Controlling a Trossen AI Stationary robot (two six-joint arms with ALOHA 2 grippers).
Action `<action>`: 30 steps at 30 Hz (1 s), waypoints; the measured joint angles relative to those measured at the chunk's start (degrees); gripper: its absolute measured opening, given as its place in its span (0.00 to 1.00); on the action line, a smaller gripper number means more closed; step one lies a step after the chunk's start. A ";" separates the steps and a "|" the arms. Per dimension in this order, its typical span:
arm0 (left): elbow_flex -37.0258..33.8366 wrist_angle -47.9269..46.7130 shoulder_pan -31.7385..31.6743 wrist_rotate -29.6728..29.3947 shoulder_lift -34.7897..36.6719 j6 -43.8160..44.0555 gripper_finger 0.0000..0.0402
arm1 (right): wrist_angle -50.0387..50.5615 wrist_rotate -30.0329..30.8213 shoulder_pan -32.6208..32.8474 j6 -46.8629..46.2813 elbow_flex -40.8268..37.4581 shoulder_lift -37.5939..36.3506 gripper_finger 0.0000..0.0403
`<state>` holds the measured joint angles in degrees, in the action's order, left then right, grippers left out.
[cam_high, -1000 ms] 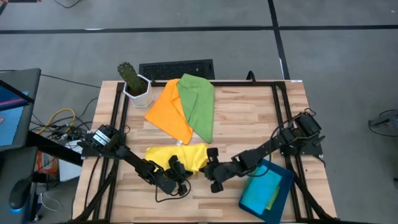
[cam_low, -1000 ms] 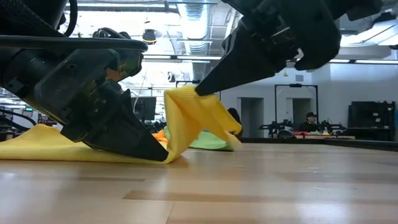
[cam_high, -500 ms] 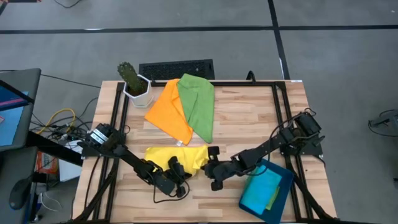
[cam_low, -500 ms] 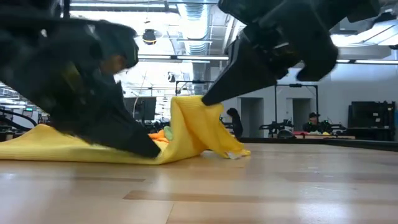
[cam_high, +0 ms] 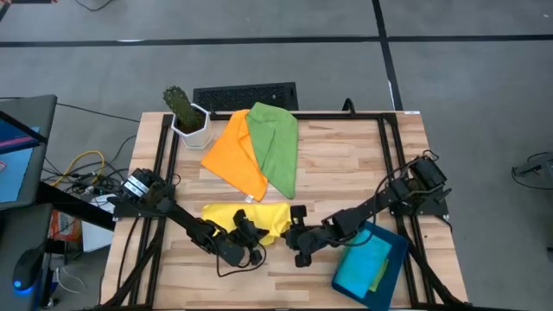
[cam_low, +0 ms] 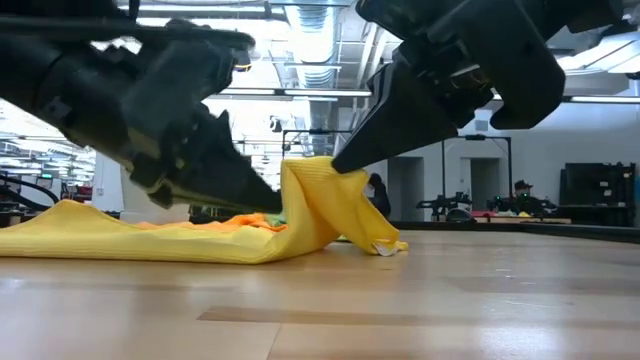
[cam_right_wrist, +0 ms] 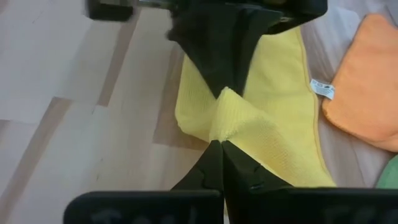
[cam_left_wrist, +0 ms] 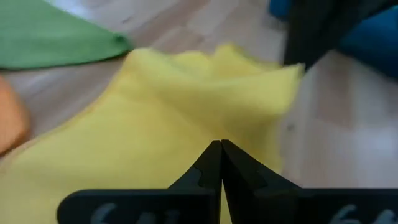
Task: Fold microfiber towels
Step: Fold the yellow microfiber towel
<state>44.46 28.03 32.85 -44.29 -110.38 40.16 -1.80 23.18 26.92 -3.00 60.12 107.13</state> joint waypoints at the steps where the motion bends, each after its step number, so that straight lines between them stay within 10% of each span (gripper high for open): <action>1: 0.09 1.10 -0.25 1.17 -0.23 -0.18 0.00 | 0.01 0.00 0.00 0.02 0.00 0.00 0.04; 19: 4.58 2.40 -0.38 8.17 -5.84 -1.34 0.00 | -0.57 0.00 0.00 0.02 -0.02 0.00 0.06; 30: 8.79 -12.15 -0.42 9.50 -4.38 -1.79 0.00 | -4.99 -0.80 0.00 1.75 -0.02 0.00 0.04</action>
<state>53.25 15.88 32.42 -34.79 -114.76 38.37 -6.79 22.38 26.92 -1.25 60.10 107.13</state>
